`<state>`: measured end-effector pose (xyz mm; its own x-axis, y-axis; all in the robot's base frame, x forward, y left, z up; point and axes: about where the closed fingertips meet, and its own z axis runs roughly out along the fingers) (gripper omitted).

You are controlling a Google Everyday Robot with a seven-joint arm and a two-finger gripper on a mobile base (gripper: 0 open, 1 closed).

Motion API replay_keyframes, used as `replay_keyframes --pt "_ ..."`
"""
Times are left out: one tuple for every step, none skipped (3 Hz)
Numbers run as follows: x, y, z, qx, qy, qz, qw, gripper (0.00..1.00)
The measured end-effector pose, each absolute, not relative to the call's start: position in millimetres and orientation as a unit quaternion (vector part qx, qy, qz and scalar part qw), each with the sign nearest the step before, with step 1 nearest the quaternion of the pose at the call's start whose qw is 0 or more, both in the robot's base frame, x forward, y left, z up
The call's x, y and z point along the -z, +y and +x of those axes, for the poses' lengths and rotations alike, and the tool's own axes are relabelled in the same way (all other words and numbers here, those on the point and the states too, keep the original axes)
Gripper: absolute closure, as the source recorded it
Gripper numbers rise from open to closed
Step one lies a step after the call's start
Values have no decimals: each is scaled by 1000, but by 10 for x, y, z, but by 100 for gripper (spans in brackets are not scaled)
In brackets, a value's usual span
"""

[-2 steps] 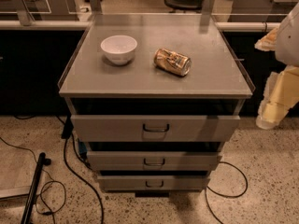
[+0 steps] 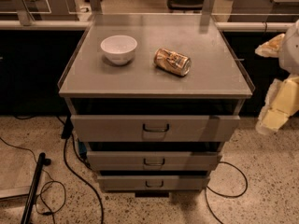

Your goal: Open top drawer

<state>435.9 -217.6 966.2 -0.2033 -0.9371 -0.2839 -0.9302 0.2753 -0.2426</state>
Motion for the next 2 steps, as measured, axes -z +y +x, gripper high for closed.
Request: replay_keyframes --pt "-9434 -2290 4297 -29 763 -591 261 0" --pt "-8932 -2146 4229 -61 743 -579 332 0"
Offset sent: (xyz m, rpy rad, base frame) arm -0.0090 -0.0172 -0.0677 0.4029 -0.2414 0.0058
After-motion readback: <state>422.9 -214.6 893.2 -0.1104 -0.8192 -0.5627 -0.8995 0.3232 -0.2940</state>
